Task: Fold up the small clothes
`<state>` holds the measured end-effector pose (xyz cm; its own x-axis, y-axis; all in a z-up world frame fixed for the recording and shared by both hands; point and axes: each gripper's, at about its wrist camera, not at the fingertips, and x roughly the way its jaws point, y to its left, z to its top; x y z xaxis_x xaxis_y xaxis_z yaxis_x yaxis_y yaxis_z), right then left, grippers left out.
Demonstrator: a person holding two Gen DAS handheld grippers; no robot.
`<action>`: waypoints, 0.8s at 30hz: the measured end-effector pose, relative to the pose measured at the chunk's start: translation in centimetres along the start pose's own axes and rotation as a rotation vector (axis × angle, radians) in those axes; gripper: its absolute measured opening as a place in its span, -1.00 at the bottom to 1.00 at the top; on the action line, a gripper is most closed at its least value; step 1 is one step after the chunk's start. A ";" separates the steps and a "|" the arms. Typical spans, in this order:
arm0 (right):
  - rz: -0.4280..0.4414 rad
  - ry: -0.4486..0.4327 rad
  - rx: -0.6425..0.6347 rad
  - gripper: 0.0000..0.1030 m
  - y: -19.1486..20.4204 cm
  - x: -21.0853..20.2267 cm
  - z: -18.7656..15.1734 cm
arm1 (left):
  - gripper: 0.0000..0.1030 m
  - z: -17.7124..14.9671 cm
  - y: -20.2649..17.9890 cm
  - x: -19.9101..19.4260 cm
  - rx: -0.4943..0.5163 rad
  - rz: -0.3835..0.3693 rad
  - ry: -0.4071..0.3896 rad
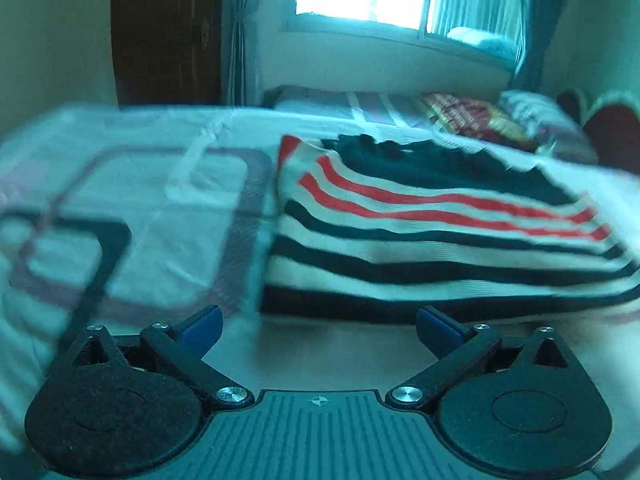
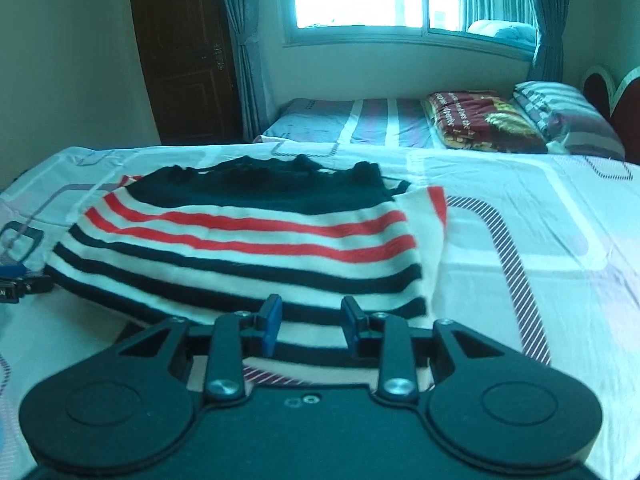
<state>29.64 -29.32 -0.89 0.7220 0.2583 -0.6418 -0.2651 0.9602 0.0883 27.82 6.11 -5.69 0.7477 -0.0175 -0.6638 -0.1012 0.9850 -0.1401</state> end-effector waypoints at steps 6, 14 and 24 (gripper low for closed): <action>0.023 0.003 0.021 -0.39 1.2 -0.4 -0.4 | 0.23 -2.7 3.5 1.3 -0.490 -0.240 0.022; 0.034 0.007 0.065 -0.37 0.6 -0.4 -0.7 | 0.24 -3.7 4.6 4.4 -0.789 -0.330 -0.060; 0.089 0.000 0.064 -0.50 0.0 1.8 0.0 | 0.23 -0.2 4.4 8.5 -0.824 -0.317 -0.123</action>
<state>30.92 -28.87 -2.01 0.6973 0.3431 -0.6294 -0.2871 0.9382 0.1934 33.60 10.23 -12.10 0.8809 -0.2030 -0.4275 -0.2823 0.4997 -0.8189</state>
